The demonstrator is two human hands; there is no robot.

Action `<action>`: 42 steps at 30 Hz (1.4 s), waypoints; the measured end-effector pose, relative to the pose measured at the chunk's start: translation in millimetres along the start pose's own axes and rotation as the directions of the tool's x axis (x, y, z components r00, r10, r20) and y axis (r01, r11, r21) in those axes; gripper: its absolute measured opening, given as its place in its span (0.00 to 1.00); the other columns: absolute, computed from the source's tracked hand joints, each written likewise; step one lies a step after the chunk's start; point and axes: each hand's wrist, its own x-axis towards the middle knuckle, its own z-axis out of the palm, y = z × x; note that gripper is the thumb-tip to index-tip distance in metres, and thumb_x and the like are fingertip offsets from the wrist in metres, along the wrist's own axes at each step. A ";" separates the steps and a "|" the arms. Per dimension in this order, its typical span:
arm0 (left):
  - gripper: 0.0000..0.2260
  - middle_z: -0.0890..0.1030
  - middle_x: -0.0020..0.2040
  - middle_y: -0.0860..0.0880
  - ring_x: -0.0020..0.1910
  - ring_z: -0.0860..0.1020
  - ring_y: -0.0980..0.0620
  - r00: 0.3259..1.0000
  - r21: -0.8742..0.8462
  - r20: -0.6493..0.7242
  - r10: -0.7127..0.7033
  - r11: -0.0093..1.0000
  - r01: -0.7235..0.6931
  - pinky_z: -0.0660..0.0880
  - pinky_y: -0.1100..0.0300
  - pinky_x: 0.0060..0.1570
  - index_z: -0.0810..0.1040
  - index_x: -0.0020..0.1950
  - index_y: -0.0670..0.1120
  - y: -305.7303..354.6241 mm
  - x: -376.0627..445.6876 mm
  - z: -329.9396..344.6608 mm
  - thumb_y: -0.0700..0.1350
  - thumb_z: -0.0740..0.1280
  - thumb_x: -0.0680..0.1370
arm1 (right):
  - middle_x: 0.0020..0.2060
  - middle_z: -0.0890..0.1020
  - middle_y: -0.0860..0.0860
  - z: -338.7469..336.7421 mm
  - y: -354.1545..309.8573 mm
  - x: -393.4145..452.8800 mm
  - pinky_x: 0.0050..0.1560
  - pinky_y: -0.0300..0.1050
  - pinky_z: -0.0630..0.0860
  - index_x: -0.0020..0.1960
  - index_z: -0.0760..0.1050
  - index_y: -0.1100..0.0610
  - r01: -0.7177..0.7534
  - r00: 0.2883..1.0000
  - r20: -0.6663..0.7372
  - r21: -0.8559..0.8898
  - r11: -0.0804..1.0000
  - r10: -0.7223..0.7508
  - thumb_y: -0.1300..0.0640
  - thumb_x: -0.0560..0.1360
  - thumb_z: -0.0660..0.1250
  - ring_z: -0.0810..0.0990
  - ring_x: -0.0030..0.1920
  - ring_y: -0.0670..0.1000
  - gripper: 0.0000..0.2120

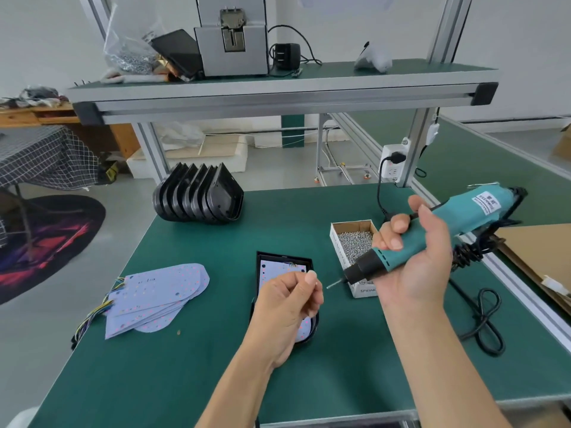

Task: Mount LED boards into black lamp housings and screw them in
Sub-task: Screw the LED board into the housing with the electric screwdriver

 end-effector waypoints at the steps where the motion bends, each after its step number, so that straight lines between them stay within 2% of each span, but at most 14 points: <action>1: 0.12 0.80 0.36 0.46 0.34 0.73 0.52 1.000 0.005 -0.007 0.007 1.000 -0.007 0.72 0.63 0.36 0.84 0.37 0.48 0.8 -2.7 0.3 0.51 0.70 0.78 | 0.31 0.74 0.48 2.0 2.6 -1.7 0.31 0.39 0.67 0.54 0.75 0.55 0.007 1.000 0.002 0.001 1.000 -0.007 0.56 0.80 0.62 0.67 0.27 0.46 0.05; 8: 0.13 0.80 0.35 0.47 0.34 0.75 0.54 0.995 0.002 -0.088 0.035 0.999 -0.035 0.73 0.64 0.37 0.83 0.36 0.49 0.8 -13.9 5.1 0.51 0.71 0.79 | 0.31 0.74 0.49 9.8 12.5 -11.0 0.33 0.40 0.69 0.55 0.74 0.55 0.075 0.997 0.026 -0.040 0.996 -0.074 0.57 0.81 0.62 0.68 0.26 0.47 0.04; 14: 0.17 0.80 0.34 0.48 0.33 0.74 0.55 0.986 0.026 -0.157 0.056 0.998 -0.052 0.73 0.64 0.37 0.82 0.36 0.48 -2.2 -16.9 9.3 0.43 0.66 0.84 | 0.30 0.74 0.49 12.1 13.5 -14.9 0.33 0.41 0.69 0.54 0.74 0.55 0.105 0.994 0.034 -0.071 0.992 -0.103 0.58 0.81 0.62 0.68 0.26 0.47 0.04; 18: 0.15 0.81 0.33 0.50 0.32 0.73 0.55 0.971 0.128 -0.205 0.127 0.986 -0.102 0.73 0.65 0.36 0.81 0.38 0.46 -5.1 -19.8 11.2 0.43 0.67 0.84 | 0.30 0.74 0.49 13.7 13.6 -18.1 0.32 0.41 0.69 0.54 0.75 0.56 0.135 0.991 0.023 -0.094 0.986 -0.133 0.59 0.81 0.61 0.68 0.25 0.48 0.04; 21: 0.12 0.82 0.34 0.51 0.33 0.72 0.55 0.938 0.273 -0.265 0.222 0.951 -0.148 0.71 0.65 0.35 0.82 0.41 0.50 -12.9 -21.8 14.4 0.46 0.68 0.84 | 0.29 0.73 0.50 15.4 15.1 -22.1 0.32 0.41 0.68 0.54 0.75 0.56 0.162 0.986 -0.025 -0.107 0.981 -0.165 0.59 0.80 0.63 0.67 0.26 0.48 0.04; 25: 0.11 0.82 0.37 0.48 0.32 0.70 0.59 0.903 0.330 -0.306 0.303 0.923 -0.198 0.68 0.68 0.32 0.81 0.42 0.56 -21.7 -23.3 17.2 0.47 0.68 0.84 | 0.30 0.72 0.50 15.9 18.3 -25.7 0.33 0.41 0.69 0.55 0.75 0.56 0.129 0.980 -0.142 -0.076 0.989 -0.138 0.58 0.80 0.64 0.66 0.27 0.50 0.05; 28: 0.09 0.85 0.39 0.55 0.31 0.71 0.61 0.905 0.359 -0.283 0.318 0.910 -0.208 0.69 0.71 0.34 0.83 0.44 0.57 -24.2 -22.3 13.3 0.47 0.69 0.82 | 0.31 0.72 0.49 12.7 19.3 -26.2 0.33 0.41 0.69 0.57 0.73 0.56 0.089 0.978 -0.182 -0.064 0.994 -0.099 0.58 0.81 0.64 0.67 0.28 0.49 0.06; 31: 0.05 0.86 0.49 0.59 0.39 0.78 0.60 0.930 0.375 -0.244 0.275 0.911 -0.171 0.73 0.70 0.43 0.85 0.53 0.62 -18.6 -22.5 6.6 0.55 0.72 0.77 | 0.31 0.72 0.49 10.3 21.3 -25.0 0.33 0.41 0.69 0.56 0.73 0.55 0.057 0.978 -0.201 -0.040 0.998 -0.064 0.57 0.80 0.66 0.67 0.27 0.49 0.06; 33: 0.19 0.84 0.59 0.61 0.47 0.80 0.60 0.915 0.448 -0.244 0.320 0.875 -0.187 0.74 0.70 0.50 0.82 0.64 0.61 -15.3 -25.8 -2.1 0.61 0.69 0.75 | 0.31 0.72 0.49 8.4 24.4 -23.0 0.32 0.41 0.69 0.56 0.73 0.55 0.050 0.978 -0.201 -0.033 0.998 -0.056 0.57 0.79 0.67 0.67 0.27 0.49 0.06; 34: 0.20 0.82 0.62 0.61 0.53 0.80 0.60 0.878 0.470 -0.280 0.389 0.853 -0.228 0.73 0.71 0.53 0.80 0.68 0.59 -13.0 -27.6 -8.9 0.61 0.66 0.77 | 0.31 0.72 0.50 7.1 26.9 -22.2 0.32 0.41 0.69 0.55 0.73 0.55 0.056 0.978 -0.196 -0.042 0.998 -0.063 0.57 0.79 0.66 0.67 0.27 0.49 0.06; 36: 0.14 0.83 0.60 0.59 0.57 0.80 0.59 0.770 0.506 -0.394 0.502 0.818 -0.274 0.73 0.69 0.55 0.81 0.64 0.57 -7.6 -30.9 -26.6 0.57 0.63 0.81 | 0.31 0.72 0.51 3.0 33.0 -20.6 0.32 0.42 0.68 0.54 0.75 0.55 0.082 0.980 -0.174 -0.086 0.993 -0.096 0.58 0.80 0.66 0.67 0.27 0.50 0.04; 38: 0.07 0.83 0.47 0.61 0.46 0.80 0.61 0.728 0.567 -0.503 0.466 0.813 -0.129 0.73 0.64 0.48 0.80 0.53 0.58 -2.7 -30.4 -44.5 0.56 0.64 0.82 | 0.30 0.72 0.51 -2.1 41.4 -21.2 0.32 0.42 0.66 0.52 0.76 0.54 0.102 0.981 -0.148 -0.144 0.984 -0.123 0.58 0.79 0.66 0.66 0.27 0.51 0.02; 40: 0.05 0.82 0.41 0.61 0.40 0.78 0.60 0.791 0.639 -0.500 0.352 0.767 0.063 0.71 0.62 0.43 0.79 0.49 0.56 -3.0 -26.5 -57.6 0.55 0.68 0.81 | 0.29 0.73 0.52 -6.6 52.5 -23.1 0.31 0.42 0.65 0.49 0.77 0.53 0.114 0.982 -0.123 -0.195 0.974 -0.140 0.58 0.77 0.67 0.66 0.26 0.52 0.02; 42: 0.09 0.82 0.39 0.57 0.41 0.79 0.59 0.856 0.718 -0.454 0.248 0.670 0.187 0.74 0.58 0.45 0.77 0.52 0.53 -7.6 -22.4 -61.4 0.57 0.70 0.79 | 0.28 0.72 0.53 -10.4 64.6 -26.2 0.30 0.41 0.65 0.47 0.77 0.51 0.122 0.985 -0.086 -0.242 0.962 -0.147 0.57 0.76 0.68 0.66 0.25 0.52 0.02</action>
